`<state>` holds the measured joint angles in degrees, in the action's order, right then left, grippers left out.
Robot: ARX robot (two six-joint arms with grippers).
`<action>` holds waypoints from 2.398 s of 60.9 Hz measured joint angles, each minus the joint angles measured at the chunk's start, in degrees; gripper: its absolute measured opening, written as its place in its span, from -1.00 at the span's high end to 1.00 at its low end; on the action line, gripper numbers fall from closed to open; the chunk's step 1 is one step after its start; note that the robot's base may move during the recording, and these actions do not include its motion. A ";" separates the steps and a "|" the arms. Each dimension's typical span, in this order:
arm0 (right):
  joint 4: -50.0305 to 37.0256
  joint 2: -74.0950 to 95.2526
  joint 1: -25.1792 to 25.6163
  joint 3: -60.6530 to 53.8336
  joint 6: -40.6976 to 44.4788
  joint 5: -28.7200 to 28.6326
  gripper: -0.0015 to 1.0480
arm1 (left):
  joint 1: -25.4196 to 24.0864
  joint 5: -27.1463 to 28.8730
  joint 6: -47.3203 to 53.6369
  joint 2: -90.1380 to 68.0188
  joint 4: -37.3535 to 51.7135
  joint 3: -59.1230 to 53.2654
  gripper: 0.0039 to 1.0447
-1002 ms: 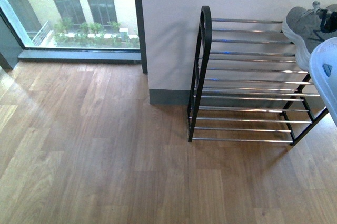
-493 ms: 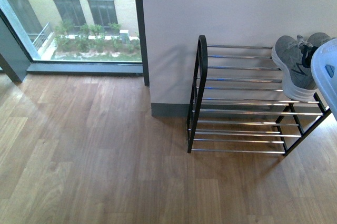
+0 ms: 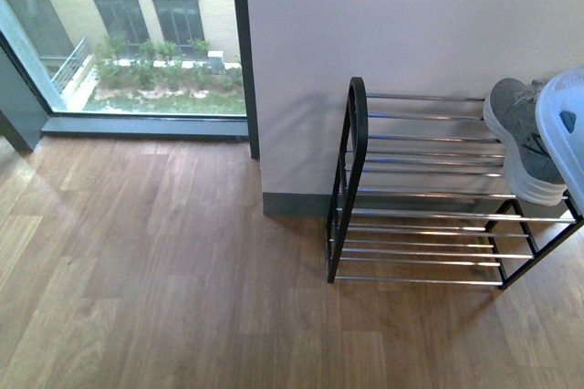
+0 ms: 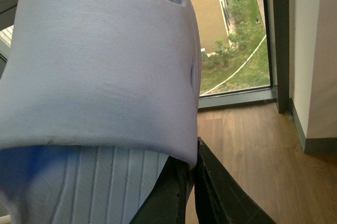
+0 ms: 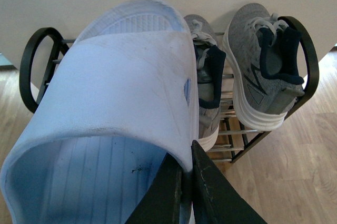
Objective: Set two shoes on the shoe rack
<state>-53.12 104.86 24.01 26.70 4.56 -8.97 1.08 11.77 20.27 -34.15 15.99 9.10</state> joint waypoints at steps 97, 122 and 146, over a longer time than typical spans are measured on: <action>13.68 34.80 -12.28 39.23 -21.51 12.72 0.97 | -0.02 -0.13 0.00 -0.24 0.00 -0.02 0.97; 12.26 43.15 -9.68 45.53 -10.14 6.05 0.97 | -0.02 -0.13 0.00 -0.24 0.00 -0.02 0.97; 10.73 46.40 -8.24 46.86 -1.92 6.40 0.97 | -0.02 -0.13 0.02 -0.24 0.00 0.00 0.97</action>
<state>-42.39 151.26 15.77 73.56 2.63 -2.57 1.06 11.64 20.29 -34.39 15.99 9.10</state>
